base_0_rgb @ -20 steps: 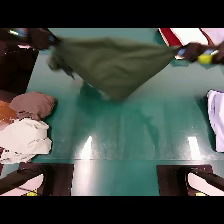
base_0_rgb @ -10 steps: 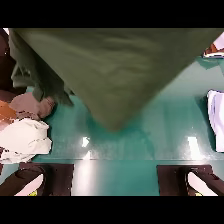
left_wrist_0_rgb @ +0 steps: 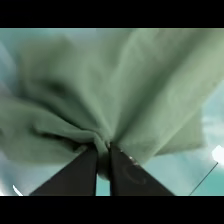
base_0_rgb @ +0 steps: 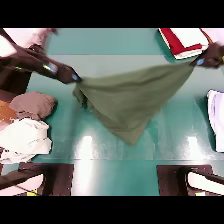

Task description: Fold the shirts.

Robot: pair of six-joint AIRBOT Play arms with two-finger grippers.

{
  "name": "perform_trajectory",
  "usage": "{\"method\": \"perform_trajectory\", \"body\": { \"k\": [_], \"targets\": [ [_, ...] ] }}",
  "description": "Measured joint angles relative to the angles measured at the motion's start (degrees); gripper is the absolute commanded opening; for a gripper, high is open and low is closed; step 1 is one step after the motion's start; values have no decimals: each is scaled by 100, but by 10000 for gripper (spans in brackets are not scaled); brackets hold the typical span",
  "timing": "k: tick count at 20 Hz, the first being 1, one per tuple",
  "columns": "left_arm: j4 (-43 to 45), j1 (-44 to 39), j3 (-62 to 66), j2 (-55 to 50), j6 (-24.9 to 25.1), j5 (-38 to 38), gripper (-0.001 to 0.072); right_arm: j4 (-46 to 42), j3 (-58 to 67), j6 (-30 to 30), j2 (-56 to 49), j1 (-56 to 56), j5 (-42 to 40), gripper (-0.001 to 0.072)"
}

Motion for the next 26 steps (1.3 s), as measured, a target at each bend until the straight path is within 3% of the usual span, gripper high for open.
{"method": "perform_trajectory", "body": {
  "k": [1,2,3,4,5,9,14,20,26],
  "targets": [
    [-17,-7,-177,-299,28,192,39,-9,-212,-17,-149,4,-96,14],
    [-57,-2,-299,-553,50,420,119,-11,-424,-33,-267,4,-203,14],
    [-90,0,-387,-752,66,623,372,-17,-640,-42,-363,4,-323,14],
    [-96,-2,-446,-898,68,789,528,-17,-822,-55,-433,4,-442,14],
    [-153,-2,-461,-1010,66,960,550,-17,-955,-57,-476,4,-538,14],
    [-50,157,17,-1222,52,638,550,-15,-1224,-79,-527,-13,-748,15],
    [87,960,837,-1198,22,13,551,-15,-1305,-109,-442,-28,-837,14],
    [46,1698,92,-1340,-177,450,552,-20,-1325,-118,-411,-7,-894,14],
    [-1102,1753,-706,-2133,37,883,552,-17,-1327,-120,-407,70,-951,14]
  ]
}}
